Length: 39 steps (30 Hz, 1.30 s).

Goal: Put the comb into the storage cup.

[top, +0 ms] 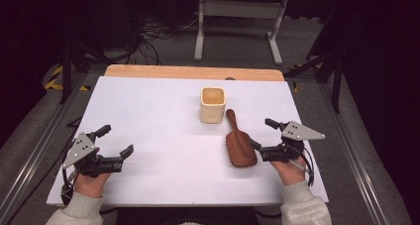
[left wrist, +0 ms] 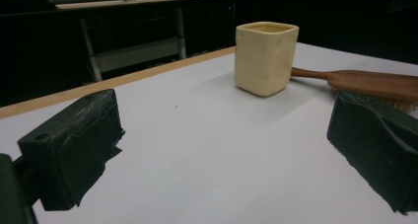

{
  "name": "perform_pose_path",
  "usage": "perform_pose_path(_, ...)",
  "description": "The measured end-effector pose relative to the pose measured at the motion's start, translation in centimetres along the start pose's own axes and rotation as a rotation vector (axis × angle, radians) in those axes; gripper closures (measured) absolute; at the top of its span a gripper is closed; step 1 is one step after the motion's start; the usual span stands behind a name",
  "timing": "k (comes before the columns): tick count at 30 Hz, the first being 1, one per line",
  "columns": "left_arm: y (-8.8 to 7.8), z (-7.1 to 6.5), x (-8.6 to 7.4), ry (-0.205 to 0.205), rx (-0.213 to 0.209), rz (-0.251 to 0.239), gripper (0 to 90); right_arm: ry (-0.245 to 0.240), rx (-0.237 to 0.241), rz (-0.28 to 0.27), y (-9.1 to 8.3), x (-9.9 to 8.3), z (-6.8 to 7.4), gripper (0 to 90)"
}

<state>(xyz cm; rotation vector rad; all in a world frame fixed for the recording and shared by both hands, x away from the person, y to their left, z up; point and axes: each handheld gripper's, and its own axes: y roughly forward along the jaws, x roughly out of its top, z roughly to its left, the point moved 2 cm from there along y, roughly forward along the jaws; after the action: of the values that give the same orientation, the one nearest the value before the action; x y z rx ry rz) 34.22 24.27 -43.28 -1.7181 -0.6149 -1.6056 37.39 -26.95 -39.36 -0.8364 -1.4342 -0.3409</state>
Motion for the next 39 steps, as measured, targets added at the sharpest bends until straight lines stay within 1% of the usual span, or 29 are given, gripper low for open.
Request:
perform_pose_path(2,0.1,0.0,0.1,-0.003,-0.017,-0.017,0.8,-0.004,0.008,0.006,0.4,0.3,-0.1,9.0)
perform_pose_path(4,0.2,0.0,0.1,-0.011,-0.016,-0.018,0.8,-0.007,0.013,0.009,0.7,0.7,-0.1,9.0)
perform_pose_path(6,0.3,0.1,0.1,-0.034,-0.037,-0.009,0.7,-0.013,0.018,0.005,1.0,1.2,-0.2,9.1)
perform_pose_path(7,0.3,0.2,0.1,-0.04,-0.037,-0.002,0.8,-0.016,0.019,0.004,1.2,1.4,-0.2,9.1)
perform_pose_path(8,0.2,0.2,0.1,-0.041,-0.038,0.003,0.9,-0.019,0.022,0.005,1.3,1.6,-0.2,9.2)
perform_pose_path(10,0.1,0.4,0.2,-0.056,-0.049,0.005,1.8,-0.022,0.033,0.006,1.7,2.0,-0.2,9.1)
perform_pose_path(11,0.1,0.4,0.2,-0.056,-0.049,0.005,2.5,-0.026,0.036,0.008,1.9,2.2,-0.2,9.1)
perform_pose_path(12,0.1,0.4,0.2,-0.056,-0.052,0.016,3.7,-0.028,0.041,0.01,2.1,2.4,-0.3,9.2)
perform_pose_path(13,0.0,0.3,0.4,-0.043,-0.052,0.026,4.0,-0.032,0.046,0.015,2.3,2.6,-0.3,9.2)
perform_pose_path(14,-0.1,0.2,0.5,-0.017,-0.044,0.032,4.4,-0.034,0.05,0.019,2.5,2.6,-0.3,9.2)
perform_pose_path(16,-0.3,0.0,0.8,0.009,-0.039,0.041,4.6,-0.036,0.06,0.031,2.8,2.8,-0.3,9.4)
perform_pose_path(20,-0.2,-0.2,0.8,0.004,-0.051,0.055,3.7,-0.031,0.074,0.056,3.4,3.0,-0.6,9.5)
perform_pose_path(22,-0.2,-0.2,0.8,0.008,-0.055,0.063,4.4,-0.024,0.082,0.057,3.7,3.2,-0.7,9.6)
perform_pose_path(25,-0.2,-0.1,0.8,0.005,-0.049,0.069,3.6,-0.037,0.102,0.069,4.3,3.6,-1.1,11.2)
perform_pose_path(27,-0.1,-0.1,0.8,0.006,-0.049,0.066,1.9,-0.038,0.117,0.078,4.7,3.9,-1.4,13.3)
perform_pose_path(28,-0.2,-0.1,0.7,0.009,-0.047,0.064,1.3,-0.04,0.115,0.085,4.9,4.0,-1.5,14.5)
perform_pose_path(31,-0.3,0.0,0.7,0.0,-0.055,0.051,0.5,-0.034,0.132,0.111,5.6,4.3,-1.8,17.6)
perform_pose_path(34,-0.4,0.1,0.7,0.006,-0.05,0.055,0.6,-0.032,0.153,0.136,6.2,4.4,-2.1,21.3)
perform_pose_path(35,-0.4,0.1,0.7,0.006,-0.05,0.055,0.7,-0.032,0.153,0.136,6.2,4.4,-2.1,21.3)
perform_pose_path(36,-0.3,0.1,0.6,0.012,-0.039,0.06,0.7,-0.033,0.156,0.142,6.3,4.5,-2.1,21.9)
perform_pose_path(39,-0.2,0.0,0.5,0.014,-0.034,0.065,0.9,-0.046,0.175,0.167,7.0,4.6,-2.2,24.8)
